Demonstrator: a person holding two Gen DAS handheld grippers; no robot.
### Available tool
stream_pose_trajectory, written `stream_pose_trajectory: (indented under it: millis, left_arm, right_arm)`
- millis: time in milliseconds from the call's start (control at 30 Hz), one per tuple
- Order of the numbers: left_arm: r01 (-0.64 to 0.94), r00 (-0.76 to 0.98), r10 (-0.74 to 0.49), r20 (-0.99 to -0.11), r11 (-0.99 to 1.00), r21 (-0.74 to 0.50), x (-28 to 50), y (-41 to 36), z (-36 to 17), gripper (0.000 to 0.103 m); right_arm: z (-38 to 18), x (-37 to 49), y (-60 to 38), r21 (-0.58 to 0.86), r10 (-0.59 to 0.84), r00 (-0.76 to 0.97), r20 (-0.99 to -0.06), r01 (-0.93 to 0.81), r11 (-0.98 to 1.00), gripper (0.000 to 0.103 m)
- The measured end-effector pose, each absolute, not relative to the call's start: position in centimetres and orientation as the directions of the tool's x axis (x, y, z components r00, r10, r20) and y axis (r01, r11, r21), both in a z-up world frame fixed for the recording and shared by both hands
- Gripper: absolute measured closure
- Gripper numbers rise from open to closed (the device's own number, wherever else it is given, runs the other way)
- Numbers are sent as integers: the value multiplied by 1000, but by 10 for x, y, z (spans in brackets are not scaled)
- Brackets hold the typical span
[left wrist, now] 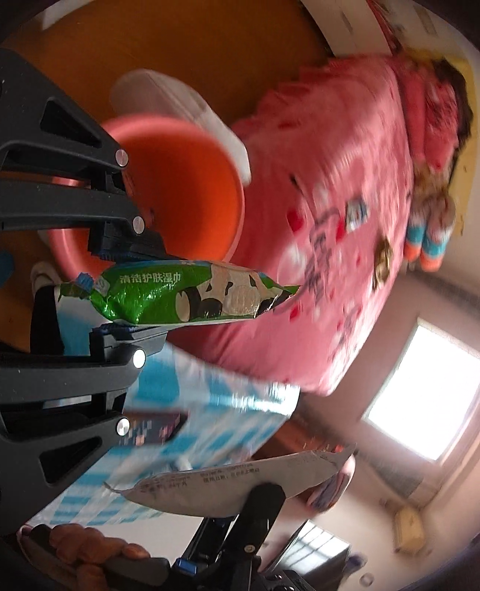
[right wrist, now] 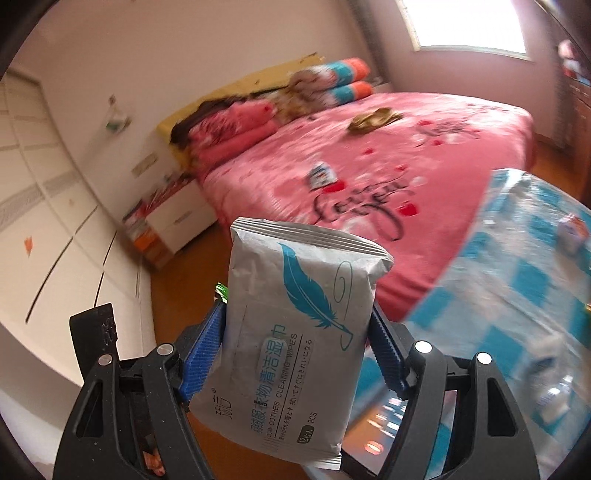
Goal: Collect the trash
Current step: 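Carry the green bag and wet-wipe pack over the orange bucket and open both tools, then move both open tools back over the trash on the table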
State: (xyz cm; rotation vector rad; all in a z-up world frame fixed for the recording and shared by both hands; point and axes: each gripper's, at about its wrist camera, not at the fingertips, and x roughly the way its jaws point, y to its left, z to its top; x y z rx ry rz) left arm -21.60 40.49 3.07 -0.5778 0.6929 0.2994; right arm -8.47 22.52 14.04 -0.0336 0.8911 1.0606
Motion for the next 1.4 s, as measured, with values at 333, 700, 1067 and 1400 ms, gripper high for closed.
stream_pose_trajectory:
  millis: [333,700,1067,1400]
  left_arm:
    - [-568,672,171,-721,743,-353,-226,438,-16,61]
    - [-590,668,280,-689,763,-263,-227,437,1,21]
    - [-532,709,263,-655,808,-252,-225,410,31,14]
    - [-439,770,215,-601,862,-254,-214,370,64,12]
  right_arm:
    - [105,-96,302,320,686,156,-710,-797,512,18]
    - [117,-91,251,320,707,242,-664,-763,562,14]
    - [135,-96,186,302,712,340,-614,-732,611,8]
    - [129,-94,139,345,723,366,-586,-694,631,8]
